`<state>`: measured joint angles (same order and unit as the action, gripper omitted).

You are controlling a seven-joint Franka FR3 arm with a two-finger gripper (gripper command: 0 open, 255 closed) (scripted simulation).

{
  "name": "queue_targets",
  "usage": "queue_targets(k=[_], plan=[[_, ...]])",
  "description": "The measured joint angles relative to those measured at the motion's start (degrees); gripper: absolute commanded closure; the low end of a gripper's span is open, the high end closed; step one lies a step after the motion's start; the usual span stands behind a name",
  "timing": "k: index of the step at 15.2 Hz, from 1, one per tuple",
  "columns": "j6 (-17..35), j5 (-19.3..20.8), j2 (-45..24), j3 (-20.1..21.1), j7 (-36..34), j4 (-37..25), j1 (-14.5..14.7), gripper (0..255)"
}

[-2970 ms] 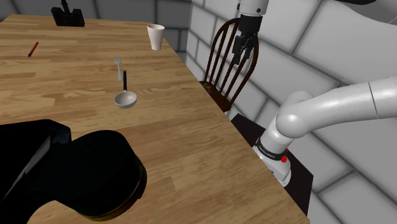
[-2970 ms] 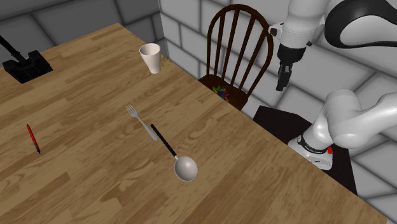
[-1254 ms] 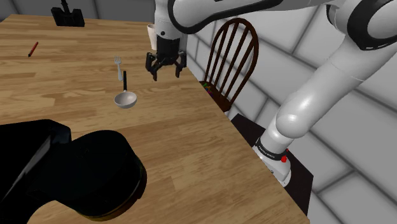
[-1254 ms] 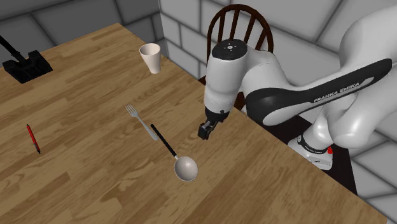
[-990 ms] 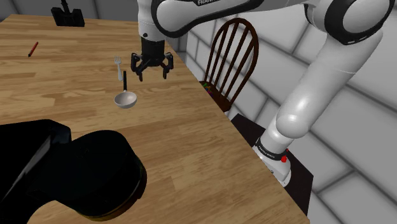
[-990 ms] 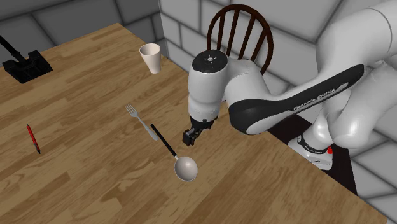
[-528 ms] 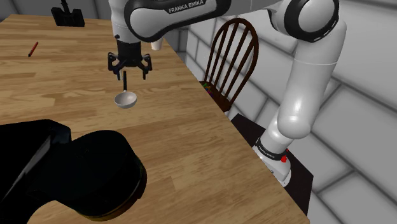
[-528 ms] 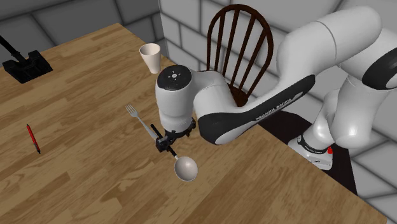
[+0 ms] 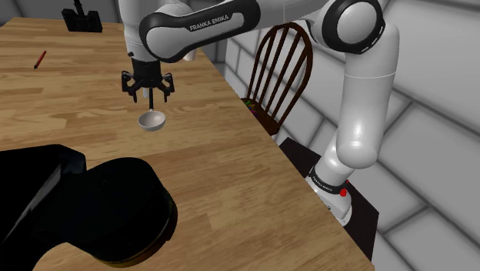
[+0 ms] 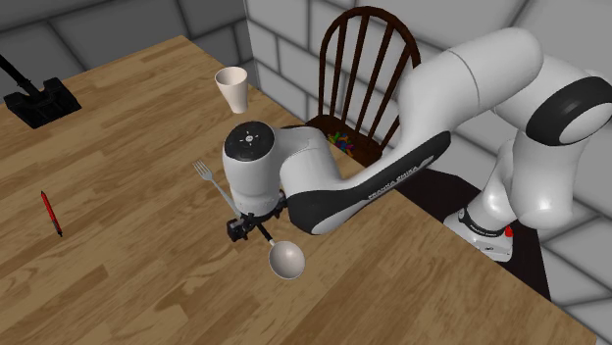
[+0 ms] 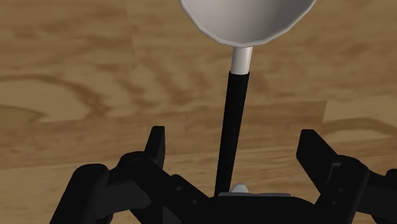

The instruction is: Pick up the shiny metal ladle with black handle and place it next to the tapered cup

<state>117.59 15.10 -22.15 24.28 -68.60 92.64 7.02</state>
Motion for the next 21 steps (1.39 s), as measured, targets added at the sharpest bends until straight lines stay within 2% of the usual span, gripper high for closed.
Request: queue_targets(k=[8,9,21], plan=[[1.73,0.51,-0.86,-0.24,-0.37,0.94,0.07,0],[1.73,0.51,-0.86,-0.24,-0.37,0.94,0.07,255],[0.82,0.35,-0.67,-0.14,-0.26,0.18,0.14,255]])
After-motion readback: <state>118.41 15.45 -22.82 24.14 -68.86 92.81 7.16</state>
